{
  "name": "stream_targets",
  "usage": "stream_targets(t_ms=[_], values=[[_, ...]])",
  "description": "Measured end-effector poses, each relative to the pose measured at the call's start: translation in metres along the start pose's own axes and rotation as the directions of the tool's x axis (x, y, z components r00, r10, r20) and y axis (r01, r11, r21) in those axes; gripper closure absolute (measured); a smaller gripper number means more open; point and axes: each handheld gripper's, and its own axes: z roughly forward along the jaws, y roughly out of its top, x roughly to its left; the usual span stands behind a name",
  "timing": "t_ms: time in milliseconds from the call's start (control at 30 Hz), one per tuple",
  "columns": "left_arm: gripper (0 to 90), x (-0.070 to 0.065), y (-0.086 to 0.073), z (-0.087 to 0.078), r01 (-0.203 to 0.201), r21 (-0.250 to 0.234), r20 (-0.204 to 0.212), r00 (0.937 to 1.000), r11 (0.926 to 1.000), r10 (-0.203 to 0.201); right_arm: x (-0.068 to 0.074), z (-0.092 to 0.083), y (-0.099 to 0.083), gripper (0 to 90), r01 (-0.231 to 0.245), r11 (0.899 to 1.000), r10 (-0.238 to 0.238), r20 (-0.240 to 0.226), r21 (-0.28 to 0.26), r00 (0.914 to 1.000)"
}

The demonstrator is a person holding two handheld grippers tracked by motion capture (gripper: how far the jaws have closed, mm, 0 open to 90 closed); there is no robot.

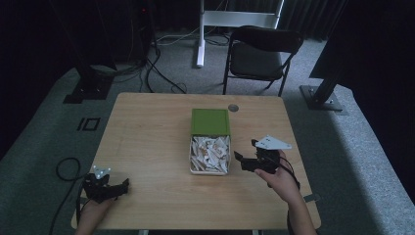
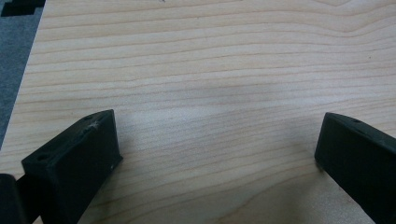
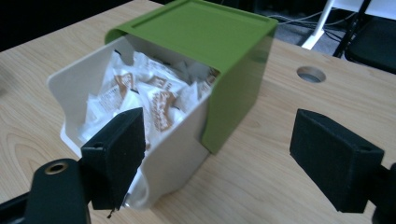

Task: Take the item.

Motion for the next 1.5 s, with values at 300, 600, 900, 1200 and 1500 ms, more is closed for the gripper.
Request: stream_targets(t_ms=[300, 600, 900, 1200, 1500], values=[[0.7, 0.0, 0.0, 0.0, 0.002, -0.002, 0.0, 1.0, 1.0, -0.002, 0.016, 0.013, 0.015, 17.9, 0.037, 0.999, -0.038, -0.041, -0.009, 0.9985], [0.7, 0.0, 0.0, 0.0, 0.001, -0.002, 0.0, 1.0, 1.0, -0.001, 0.03, 0.028, 0.024, 17.9, 0.074, 0.997, -0.075, -0.079, -0.009, 0.9941], [0.7, 0.0, 0.0, 0.0, 0.0, -0.002, 0.0, 1.0, 1.0, 0.0, 0.043, 0.046, 0.032, 18.1, 0.094, 0.996, -0.093, -0.114, 0.007, 0.9892], [0.7, 0.0, 0.0, 0.0, 0.001, -0.002, 0.0, 1.0, 1.0, -0.001, 0.054, 0.065, 0.035, 22.3, 0.131, 0.991, -0.125, -0.148, 0.028, 0.9811], [0.7, 0.0, 0.0, 0.0, 0.003, -0.002, 0.001, 1.0, 1.0, -0.003, 0.059, 0.084, 0.039, 39.1, 0.191, 0.979, -0.175, -0.199, 0.067, 0.9643]])
